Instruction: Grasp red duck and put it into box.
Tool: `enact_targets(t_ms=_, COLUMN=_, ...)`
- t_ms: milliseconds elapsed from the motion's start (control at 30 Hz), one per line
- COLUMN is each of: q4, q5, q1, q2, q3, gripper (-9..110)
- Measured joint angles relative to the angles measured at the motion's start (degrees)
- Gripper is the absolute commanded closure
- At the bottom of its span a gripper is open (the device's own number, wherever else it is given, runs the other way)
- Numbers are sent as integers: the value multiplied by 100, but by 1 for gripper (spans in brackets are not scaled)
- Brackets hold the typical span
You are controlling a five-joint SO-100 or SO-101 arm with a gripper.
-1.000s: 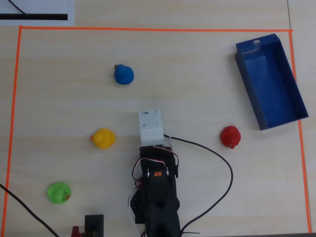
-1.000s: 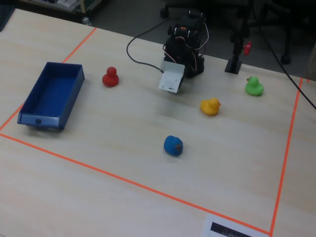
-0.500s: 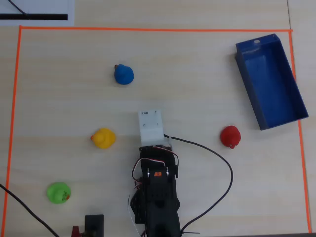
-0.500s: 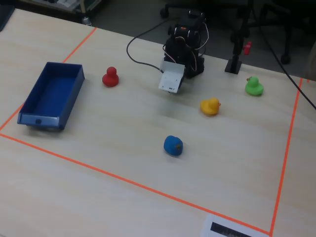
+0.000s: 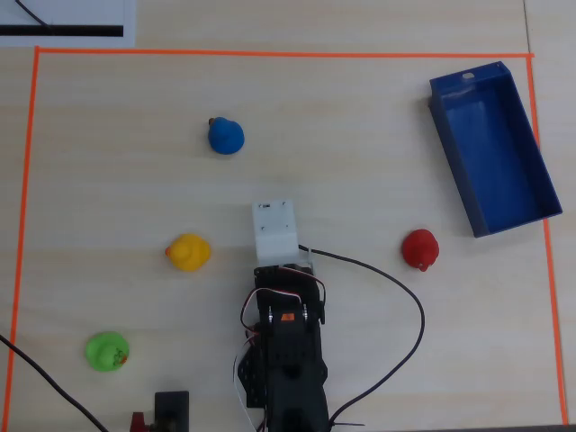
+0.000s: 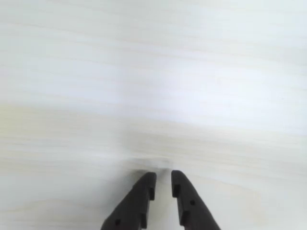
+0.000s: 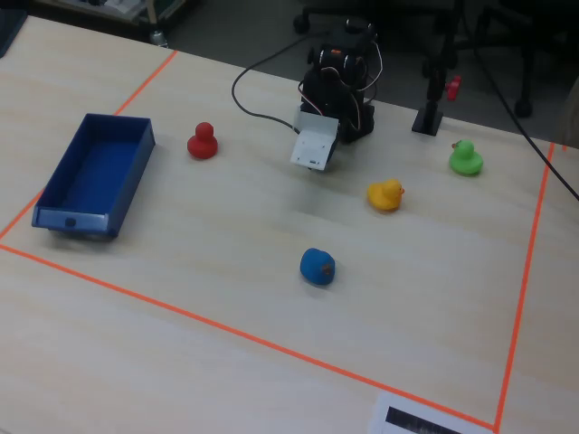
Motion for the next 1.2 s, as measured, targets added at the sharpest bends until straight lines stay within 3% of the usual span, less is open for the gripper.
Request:
enact_targets(t_ms=567, q4=-70, q5=-62, q1=-105, q2=0, q3=9, gripper=101)
enact_targets(t_ms=733, q4=-765, q5=-88, q1=26, q2=-26, q3=-97, gripper=101)
enact_targets(t_ms=900, q4=-1072, q5=141, q1=413, q2=-712, q3=-1028, gripper=100)
enact_targets(t_ms=1200, q4=-1239, q5=1063, q1=1336, q2=-3630, q3=-4017, gripper=91)
